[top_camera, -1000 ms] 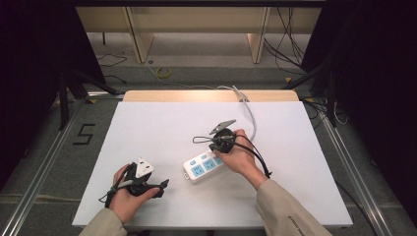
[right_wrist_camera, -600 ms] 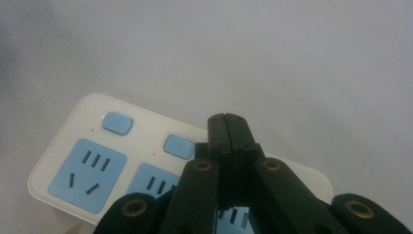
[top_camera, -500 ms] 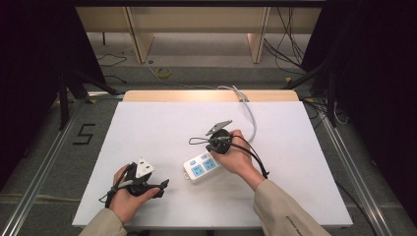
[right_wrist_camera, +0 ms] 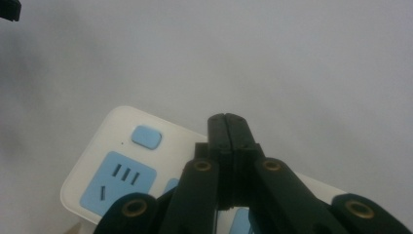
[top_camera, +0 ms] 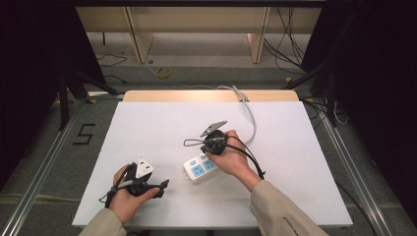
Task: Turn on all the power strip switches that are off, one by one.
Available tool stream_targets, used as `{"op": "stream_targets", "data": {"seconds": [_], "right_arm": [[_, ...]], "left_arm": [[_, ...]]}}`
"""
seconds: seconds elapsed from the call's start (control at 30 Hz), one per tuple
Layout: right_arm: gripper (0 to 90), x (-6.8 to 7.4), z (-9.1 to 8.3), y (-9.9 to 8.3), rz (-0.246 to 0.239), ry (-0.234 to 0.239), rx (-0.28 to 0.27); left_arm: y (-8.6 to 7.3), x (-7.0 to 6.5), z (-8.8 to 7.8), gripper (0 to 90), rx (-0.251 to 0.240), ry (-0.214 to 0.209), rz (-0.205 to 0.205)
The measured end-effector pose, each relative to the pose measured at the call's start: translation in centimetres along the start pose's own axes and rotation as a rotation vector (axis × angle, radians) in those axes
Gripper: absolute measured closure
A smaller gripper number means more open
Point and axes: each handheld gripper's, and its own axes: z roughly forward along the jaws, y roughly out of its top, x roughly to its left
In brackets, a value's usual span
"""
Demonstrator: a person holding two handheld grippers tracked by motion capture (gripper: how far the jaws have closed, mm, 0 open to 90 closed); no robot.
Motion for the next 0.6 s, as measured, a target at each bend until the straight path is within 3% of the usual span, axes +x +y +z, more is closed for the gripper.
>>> {"op": "stream_targets", "data": {"seconds": [0.6], "right_arm": [[90.0,0.92,0.40,0.51,-0.017,0.019,0.006]], "left_arm": [[0.01,-0.07,0.00,16.3,-0.002,0.000,0.002]]}}
